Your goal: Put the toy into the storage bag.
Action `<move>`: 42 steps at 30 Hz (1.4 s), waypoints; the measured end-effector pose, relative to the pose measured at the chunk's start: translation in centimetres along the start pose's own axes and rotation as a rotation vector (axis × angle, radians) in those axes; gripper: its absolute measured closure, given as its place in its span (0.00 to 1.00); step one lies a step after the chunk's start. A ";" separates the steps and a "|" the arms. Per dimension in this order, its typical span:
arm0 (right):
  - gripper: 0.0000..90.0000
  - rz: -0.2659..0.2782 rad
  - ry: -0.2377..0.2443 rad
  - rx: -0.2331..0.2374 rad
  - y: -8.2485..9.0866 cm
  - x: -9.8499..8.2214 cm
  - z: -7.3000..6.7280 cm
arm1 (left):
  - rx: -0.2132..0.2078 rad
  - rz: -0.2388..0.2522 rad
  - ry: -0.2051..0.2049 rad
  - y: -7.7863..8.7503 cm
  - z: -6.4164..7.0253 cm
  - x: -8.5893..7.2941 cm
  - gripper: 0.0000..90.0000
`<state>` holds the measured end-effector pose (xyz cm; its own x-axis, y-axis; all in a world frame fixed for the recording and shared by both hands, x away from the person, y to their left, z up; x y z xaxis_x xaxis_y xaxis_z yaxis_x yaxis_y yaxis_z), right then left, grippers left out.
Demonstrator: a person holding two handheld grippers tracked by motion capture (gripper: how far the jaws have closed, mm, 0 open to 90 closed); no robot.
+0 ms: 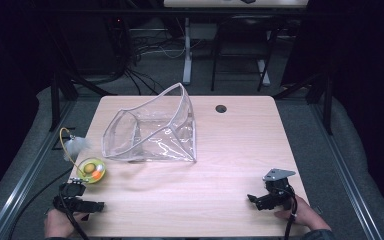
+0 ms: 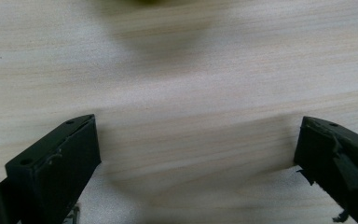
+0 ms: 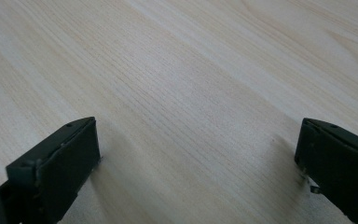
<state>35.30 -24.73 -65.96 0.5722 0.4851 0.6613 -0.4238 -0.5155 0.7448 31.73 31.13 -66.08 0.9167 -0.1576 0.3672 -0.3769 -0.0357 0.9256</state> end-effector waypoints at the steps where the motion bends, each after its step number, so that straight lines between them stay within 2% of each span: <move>1: 0.00 0.000 0.000 0.000 0.0 0.0 0.0 | 0.003 0.002 0.002 0.0 0.0 0.0 0.00; 4: 0.00 0.004 -0.002 0.001 0.0 0.0 0.0 | 0.001 0.003 0.018 0.1 -0.2 0.1 0.01; 10: 0.00 0.000 0.000 0.000 0.0 0.0 0.0 | 0.015 0.046 0.032 0.7 -0.5 0.7 0.01; 17: 0.00 0.005 0.000 -0.001 0.0 0.0 0.0 | 0.009 0.048 0.013 1.7 -0.5 1.1 0.00; 24: 0.00 0.003 0.001 -0.001 0.0 0.0 0.0 | -0.019 0.060 0.044 2.9 -1.1 1.6 0.00; 32: 0.00 0.004 0.001 0.000 0.0 0.0 0.0 | -0.031 0.070 0.022 4.0 -1.1 2.4 0.00; 42: 0.00 0.001 -0.002 0.000 0.0 0.0 0.0 | -0.034 0.126 0.007 6.2 -1.3 4.6 0.00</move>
<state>35.29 -24.73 -65.97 0.5728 0.4834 0.6620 -0.4247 -0.5158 0.7440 33.81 31.49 -58.56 0.8634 -0.1514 0.4813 -0.4845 0.0176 0.8746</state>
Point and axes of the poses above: each handheld gripper's, and its own axes: y roughly backward along the jaws, x roughly out of its top, z roughly to its right, the point moved 10 cm from there along -y, roughly forward along the jaws, and after that the axes turned 7 degrees about x, right-handed, at the moved point
